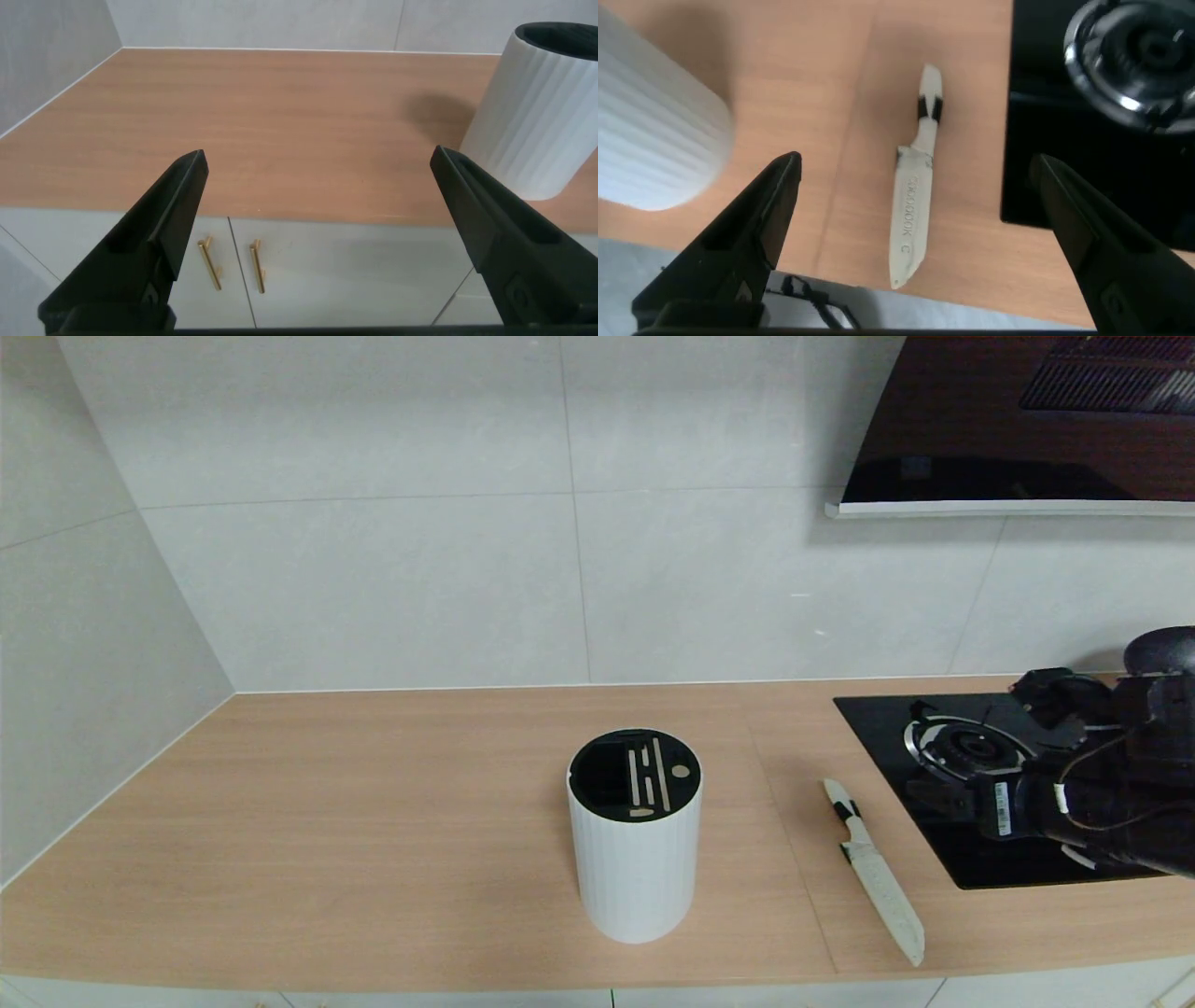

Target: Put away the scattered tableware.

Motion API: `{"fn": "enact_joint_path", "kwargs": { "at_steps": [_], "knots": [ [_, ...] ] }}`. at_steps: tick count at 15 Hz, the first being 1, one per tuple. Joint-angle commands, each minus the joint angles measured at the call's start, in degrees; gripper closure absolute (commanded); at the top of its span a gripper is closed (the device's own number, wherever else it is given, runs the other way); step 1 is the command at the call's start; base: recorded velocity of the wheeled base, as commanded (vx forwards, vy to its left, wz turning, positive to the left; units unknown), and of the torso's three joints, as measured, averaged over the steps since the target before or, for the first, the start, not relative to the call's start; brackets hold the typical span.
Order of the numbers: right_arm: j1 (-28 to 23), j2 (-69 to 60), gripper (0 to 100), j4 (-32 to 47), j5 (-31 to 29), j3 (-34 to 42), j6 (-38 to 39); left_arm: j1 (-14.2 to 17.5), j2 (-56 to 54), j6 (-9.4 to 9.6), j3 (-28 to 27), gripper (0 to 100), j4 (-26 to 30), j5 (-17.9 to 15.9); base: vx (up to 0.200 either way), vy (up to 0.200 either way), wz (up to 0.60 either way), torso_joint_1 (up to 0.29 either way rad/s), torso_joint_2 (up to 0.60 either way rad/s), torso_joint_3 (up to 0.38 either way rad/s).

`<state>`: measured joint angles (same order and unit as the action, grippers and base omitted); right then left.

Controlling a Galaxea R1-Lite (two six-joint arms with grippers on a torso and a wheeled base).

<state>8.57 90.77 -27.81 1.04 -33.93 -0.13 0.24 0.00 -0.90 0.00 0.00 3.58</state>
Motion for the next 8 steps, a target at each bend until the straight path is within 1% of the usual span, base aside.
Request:
{"fn": "enact_joint_path", "kwargs": {
  "at_steps": [1,4,5,8],
  "knots": [
    [0.04,8.11,0,-2.87,-0.25,0.7,-0.04,0.02,0.0,0.02,0.0,0,0.0,0.02,0.0,0.0,0.0,0.0,0.0,0.0],
    [0.75,15.05,0,-9.81,-1.83,2.02,-0.04,0.02,0.0,0.02,0.0,0,0.0,0.02,0.0,0.0,0.0,0.0,0.0,0.0],
    [0.83,16.1,0,-10.69,-2.27,2.11,-0.04,0.02,0.0,-0.06,0.0,0,0.0,0.02,0.0,0.0,0.0,0.0,0.0,0.0],
    [1.27,26.56,0,-20.27,-4.64,2.46,0.05,0.02,0.0,-0.06,0.0,0,0.0,0.02,0.0,0.0,0.0,0.0,0.0,0.0]
  ]
}}
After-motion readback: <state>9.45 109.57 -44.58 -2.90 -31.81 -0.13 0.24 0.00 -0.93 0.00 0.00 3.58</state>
